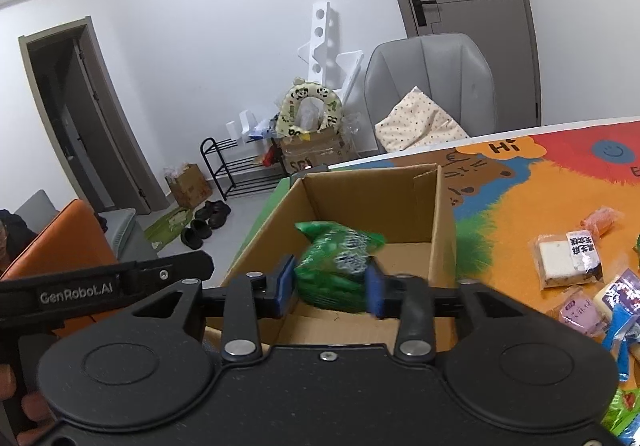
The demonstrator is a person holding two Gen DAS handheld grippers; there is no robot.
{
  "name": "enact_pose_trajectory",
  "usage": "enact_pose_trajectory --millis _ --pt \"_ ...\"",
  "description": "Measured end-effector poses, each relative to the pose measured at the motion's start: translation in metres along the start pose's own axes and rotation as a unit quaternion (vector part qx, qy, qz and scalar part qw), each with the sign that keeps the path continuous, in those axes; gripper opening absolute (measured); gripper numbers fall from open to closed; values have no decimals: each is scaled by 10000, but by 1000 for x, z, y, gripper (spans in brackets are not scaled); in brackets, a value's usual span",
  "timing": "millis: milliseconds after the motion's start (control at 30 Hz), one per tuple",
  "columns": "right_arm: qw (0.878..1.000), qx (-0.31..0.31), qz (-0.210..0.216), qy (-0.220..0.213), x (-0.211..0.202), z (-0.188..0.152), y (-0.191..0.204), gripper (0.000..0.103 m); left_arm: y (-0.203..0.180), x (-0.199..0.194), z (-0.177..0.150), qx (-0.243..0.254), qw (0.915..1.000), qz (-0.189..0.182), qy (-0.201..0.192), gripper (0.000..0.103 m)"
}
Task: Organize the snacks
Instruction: 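Carry both snacks over the cardboard box and open both grippers to drop them, then grasp the green candy with the left gripper while the right grasps the cream cake pack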
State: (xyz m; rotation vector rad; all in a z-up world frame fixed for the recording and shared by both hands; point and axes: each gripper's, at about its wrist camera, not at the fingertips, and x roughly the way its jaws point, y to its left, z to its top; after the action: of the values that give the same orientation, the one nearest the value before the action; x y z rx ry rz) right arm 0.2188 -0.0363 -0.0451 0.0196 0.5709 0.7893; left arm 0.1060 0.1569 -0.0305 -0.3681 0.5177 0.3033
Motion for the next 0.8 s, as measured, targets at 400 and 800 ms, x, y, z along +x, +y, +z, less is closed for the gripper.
enact_pose_trajectory --millis 400,800 --pt "9978 386 -493 -232 -46 -2 -47 68 -31 0 -3 179 9997 -150 -1 66" --pt "9878 838 -1275 -298 -96 -23 -106 78 -94 10 -22 629 9956 -677 154 86"
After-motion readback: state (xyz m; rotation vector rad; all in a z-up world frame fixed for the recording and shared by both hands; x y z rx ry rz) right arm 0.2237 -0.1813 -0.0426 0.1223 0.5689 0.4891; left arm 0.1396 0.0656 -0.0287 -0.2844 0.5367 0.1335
